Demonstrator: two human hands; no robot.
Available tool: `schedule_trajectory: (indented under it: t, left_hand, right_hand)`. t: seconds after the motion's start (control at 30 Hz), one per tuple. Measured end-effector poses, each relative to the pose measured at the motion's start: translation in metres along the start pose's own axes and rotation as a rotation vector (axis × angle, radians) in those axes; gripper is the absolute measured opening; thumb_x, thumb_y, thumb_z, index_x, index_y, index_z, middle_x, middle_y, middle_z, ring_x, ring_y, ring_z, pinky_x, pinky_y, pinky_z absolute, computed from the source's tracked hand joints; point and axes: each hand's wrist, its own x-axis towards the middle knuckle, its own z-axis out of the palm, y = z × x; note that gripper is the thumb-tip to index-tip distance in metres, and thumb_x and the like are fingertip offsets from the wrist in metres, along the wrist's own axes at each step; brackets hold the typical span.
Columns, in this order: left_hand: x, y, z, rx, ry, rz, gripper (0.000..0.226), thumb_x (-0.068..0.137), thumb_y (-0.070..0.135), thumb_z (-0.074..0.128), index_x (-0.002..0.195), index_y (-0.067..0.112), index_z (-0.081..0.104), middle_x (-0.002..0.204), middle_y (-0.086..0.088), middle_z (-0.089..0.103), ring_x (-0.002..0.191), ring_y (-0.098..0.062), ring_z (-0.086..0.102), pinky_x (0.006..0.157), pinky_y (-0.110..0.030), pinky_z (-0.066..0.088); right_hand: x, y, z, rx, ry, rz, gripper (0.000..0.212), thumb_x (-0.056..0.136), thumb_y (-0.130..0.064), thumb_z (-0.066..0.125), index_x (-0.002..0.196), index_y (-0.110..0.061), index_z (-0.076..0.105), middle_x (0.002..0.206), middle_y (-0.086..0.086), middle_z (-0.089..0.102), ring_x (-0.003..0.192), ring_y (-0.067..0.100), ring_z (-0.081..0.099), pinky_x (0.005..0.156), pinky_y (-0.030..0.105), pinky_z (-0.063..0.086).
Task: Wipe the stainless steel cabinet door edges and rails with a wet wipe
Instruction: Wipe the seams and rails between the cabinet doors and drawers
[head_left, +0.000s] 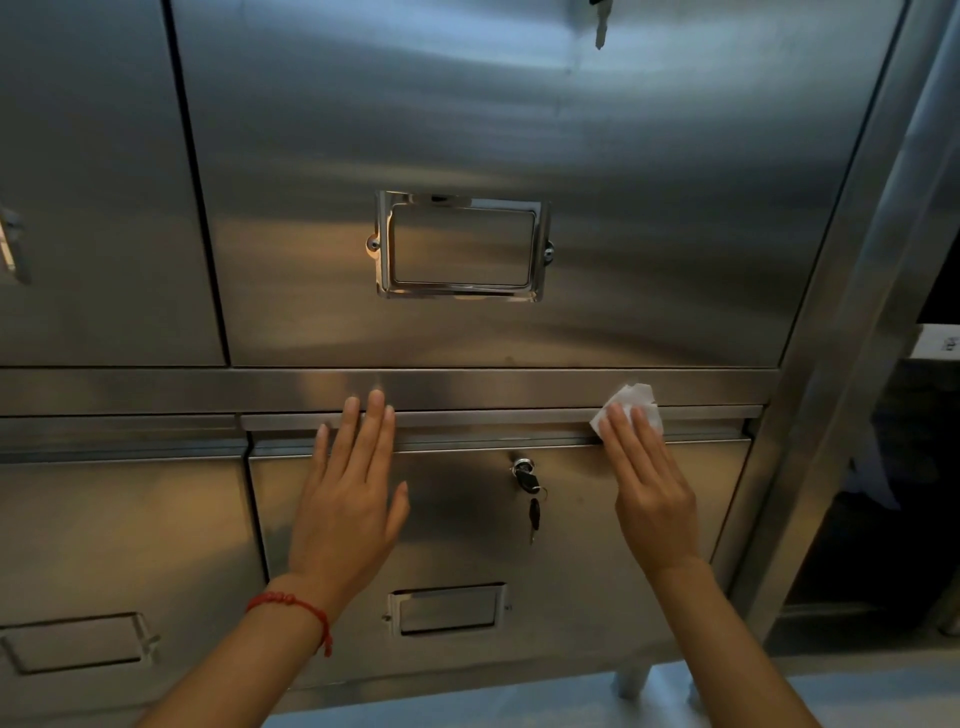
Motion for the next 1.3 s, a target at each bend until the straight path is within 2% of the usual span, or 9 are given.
schedule_trajectory:
  t: [0.13, 0.33, 0.47, 0.6, 0.7, 0.83, 1.07, 1.2, 1.3]
  left_hand:
    - [0.0, 0.002, 0.0, -0.001, -0.002, -0.009, 0.066, 0.083, 0.032, 0.035, 0.138, -0.003, 0.035, 0.148, -0.019, 0.027, 0.137, -0.032, 0.024, 0.111, -0.045, 0.015]
    - [0.0, 0.002, 0.0, 0.013, -0.001, -0.009, 0.066, 0.083, 0.033, 0.034, 0.138, -0.004, 0.035, 0.148, -0.019, 0.027, 0.136, -0.033, 0.026, 0.111, -0.047, 0.017]
    - [0.0, 0.003, -0.001, 0.019, -0.008, -0.015, 0.066, 0.083, 0.033, 0.034, 0.138, -0.004, 0.035, 0.148, -0.019, 0.027, 0.136, -0.034, 0.026, 0.109, -0.049, 0.021]
    - [0.0, 0.0, -0.002, 0.014, -0.006, 0.004, 0.065, 0.084, 0.033, 0.034, 0.138, -0.003, 0.034, 0.148, -0.017, 0.026, 0.137, -0.032, 0.025, 0.111, -0.044, 0.014]
    - [0.0, 0.001, -0.002, 0.017, -0.002, 0.002, 0.066, 0.083, 0.033, 0.034, 0.138, -0.004, 0.036, 0.148, -0.018, 0.027, 0.135, -0.034, 0.027, 0.11, -0.046, 0.017]
    - [0.0, 0.002, -0.001, 0.013, -0.002, -0.004, 0.066, 0.082, 0.033, 0.034, 0.137, -0.004, 0.036, 0.147, -0.019, 0.027, 0.135, -0.035, 0.028, 0.109, -0.047, 0.018]
    - [0.0, 0.003, 0.001, 0.003, 0.009, -0.014, 0.067, 0.082, 0.033, 0.035, 0.139, -0.004, 0.033, 0.148, -0.018, 0.025, 0.137, -0.032, 0.023, 0.111, -0.045, 0.015]
    - [-0.001, 0.001, 0.0, 0.006, -0.001, -0.004, 0.067, 0.083, 0.033, 0.034, 0.139, -0.002, 0.031, 0.148, -0.018, 0.025, 0.138, -0.032, 0.022, 0.112, -0.043, 0.01]
    - [-0.001, -0.001, -0.001, 0.011, -0.009, 0.005, 0.066, 0.083, 0.033, 0.033, 0.139, -0.002, 0.031, 0.148, -0.018, 0.026, 0.137, -0.032, 0.024, 0.112, -0.044, 0.011]
  right_hand:
    - [0.0, 0.005, 0.0, 0.011, -0.032, -0.065, 0.043, 0.086, 0.011, 0.042, 0.126, 0.002, 0.054, 0.135, 0.017, 0.049, 0.126, 0.033, 0.045, 0.101, 0.049, 0.04]
    - [-0.005, 0.006, 0.0, -0.013, -0.019, 0.021, 0.043, 0.083, 0.016, 0.046, 0.123, 0.004, 0.056, 0.132, 0.02, 0.052, 0.123, 0.037, 0.047, 0.099, 0.051, 0.04]
    - [-0.002, 0.004, -0.001, 0.012, -0.037, -0.051, 0.043, 0.087, 0.012, 0.039, 0.126, 0.001, 0.054, 0.134, 0.018, 0.051, 0.125, 0.034, 0.047, 0.104, 0.045, 0.04]
    - [-0.01, 0.012, -0.002, -0.008, -0.028, 0.043, 0.044, 0.088, 0.014, 0.035, 0.125, 0.002, 0.055, 0.134, 0.018, 0.05, 0.125, 0.035, 0.046, 0.111, 0.037, 0.029]
    - [-0.008, 0.007, 0.001, 0.007, -0.02, 0.052, 0.044, 0.095, 0.012, 0.024, 0.125, 0.003, 0.055, 0.133, 0.019, 0.052, 0.124, 0.036, 0.048, 0.111, 0.036, 0.028]
    - [-0.01, 0.014, 0.0, 0.017, -0.035, 0.006, 0.044, 0.088, 0.013, 0.037, 0.128, 0.001, 0.052, 0.136, 0.018, 0.049, 0.127, 0.033, 0.044, 0.109, 0.039, 0.032]
    - [-0.009, 0.015, 0.001, -0.007, -0.031, 0.006, 0.038, 0.097, 0.008, 0.028, 0.126, 0.004, 0.053, 0.133, 0.022, 0.051, 0.124, 0.034, 0.048, 0.107, 0.041, 0.037]
    - [-0.007, 0.022, -0.001, 0.01, -0.054, -0.057, 0.04, 0.085, 0.012, 0.052, 0.124, 0.005, 0.056, 0.133, 0.021, 0.051, 0.124, 0.035, 0.048, 0.1, 0.049, 0.041]
    - [-0.009, 0.027, -0.006, -0.003, -0.054, -0.039, 0.04, 0.085, 0.012, 0.049, 0.124, 0.005, 0.055, 0.132, 0.022, 0.051, 0.122, 0.037, 0.05, 0.099, 0.051, 0.043]
